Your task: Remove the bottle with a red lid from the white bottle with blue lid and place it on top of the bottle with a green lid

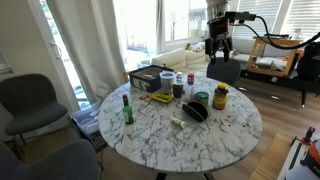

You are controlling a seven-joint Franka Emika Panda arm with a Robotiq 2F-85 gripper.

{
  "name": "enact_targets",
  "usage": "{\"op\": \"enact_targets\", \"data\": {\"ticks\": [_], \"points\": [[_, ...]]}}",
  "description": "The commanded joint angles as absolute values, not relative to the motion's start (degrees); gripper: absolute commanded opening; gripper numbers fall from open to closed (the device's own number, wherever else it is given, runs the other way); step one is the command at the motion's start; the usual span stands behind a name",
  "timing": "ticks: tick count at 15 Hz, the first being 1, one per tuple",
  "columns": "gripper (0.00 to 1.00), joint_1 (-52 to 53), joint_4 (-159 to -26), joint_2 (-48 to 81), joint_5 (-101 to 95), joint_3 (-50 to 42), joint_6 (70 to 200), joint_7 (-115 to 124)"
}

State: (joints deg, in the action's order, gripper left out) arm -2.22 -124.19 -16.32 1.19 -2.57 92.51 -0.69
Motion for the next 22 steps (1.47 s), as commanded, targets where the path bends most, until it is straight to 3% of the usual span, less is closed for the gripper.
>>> {"op": "enact_targets", "data": {"ticks": [1,6,11,15,18,19,22], "points": [[1.00,-2.2,-124.1,-16.3,1.2,-2.6,92.4,-0.7],[1.00,-2.2,-124.1,-16.3,1.2,-2.6,92.4,-0.7],[1.00,-2.2,-116.8,-8.4,-4.0,-3.5,103.1,-10.1],[1.00,-4.1,-106.1,1.9,3.2,-7.0,107.0,-17.0],[1.00,-6.7,-98.4,7.4,12.7,-8.3,102.8,-18.9],[1.00,-6.1,-104.1,3.2,8.6,-7.4,106.2,-17.0],[1.00,-7.5,-99.8,6.8,11.3,-7.6,104.7,-18.3]]}}
